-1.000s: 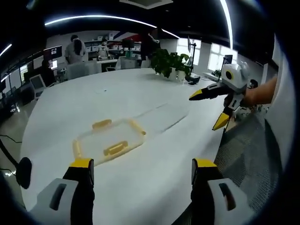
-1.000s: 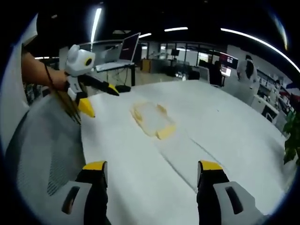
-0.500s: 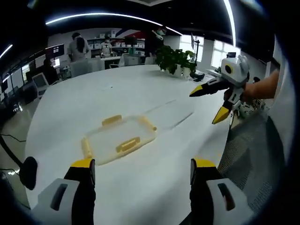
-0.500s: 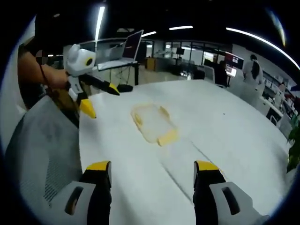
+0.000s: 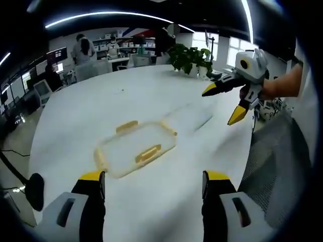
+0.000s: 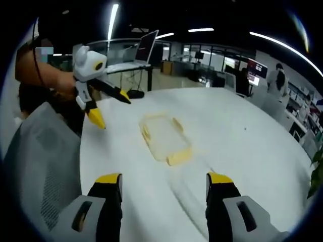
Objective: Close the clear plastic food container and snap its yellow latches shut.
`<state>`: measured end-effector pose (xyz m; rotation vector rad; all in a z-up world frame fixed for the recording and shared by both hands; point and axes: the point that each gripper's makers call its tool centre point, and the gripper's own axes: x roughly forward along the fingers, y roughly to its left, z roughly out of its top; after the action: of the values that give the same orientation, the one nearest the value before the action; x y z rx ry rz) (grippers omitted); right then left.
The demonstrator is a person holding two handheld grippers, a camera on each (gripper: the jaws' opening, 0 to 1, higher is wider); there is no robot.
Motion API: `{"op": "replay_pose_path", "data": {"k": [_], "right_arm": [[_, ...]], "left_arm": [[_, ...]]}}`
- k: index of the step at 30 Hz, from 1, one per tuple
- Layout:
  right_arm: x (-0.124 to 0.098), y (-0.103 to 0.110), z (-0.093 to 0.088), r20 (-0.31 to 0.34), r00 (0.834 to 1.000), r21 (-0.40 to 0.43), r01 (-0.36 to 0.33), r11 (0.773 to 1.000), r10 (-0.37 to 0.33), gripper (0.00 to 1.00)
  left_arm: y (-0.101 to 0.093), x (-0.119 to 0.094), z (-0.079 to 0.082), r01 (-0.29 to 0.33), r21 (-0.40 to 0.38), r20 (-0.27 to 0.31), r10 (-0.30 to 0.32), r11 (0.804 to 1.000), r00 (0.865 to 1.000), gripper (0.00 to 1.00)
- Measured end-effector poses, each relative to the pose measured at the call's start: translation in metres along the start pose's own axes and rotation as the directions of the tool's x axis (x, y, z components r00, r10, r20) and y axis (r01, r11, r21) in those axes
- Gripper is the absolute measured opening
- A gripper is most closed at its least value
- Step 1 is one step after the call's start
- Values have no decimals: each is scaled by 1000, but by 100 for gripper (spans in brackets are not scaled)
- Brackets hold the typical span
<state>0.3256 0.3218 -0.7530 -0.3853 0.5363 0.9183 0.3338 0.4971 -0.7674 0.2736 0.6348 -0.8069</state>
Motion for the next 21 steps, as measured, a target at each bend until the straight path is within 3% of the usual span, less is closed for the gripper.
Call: {"op": "replay_pose_path", "data": {"k": [21], "right_arm": [[20, -4, 0, -8, 999, -44, -33, 999, 33, 65]], "left_arm": [[17, 16, -3, 4, 5, -18, -4, 1000, 1000, 76]]}}
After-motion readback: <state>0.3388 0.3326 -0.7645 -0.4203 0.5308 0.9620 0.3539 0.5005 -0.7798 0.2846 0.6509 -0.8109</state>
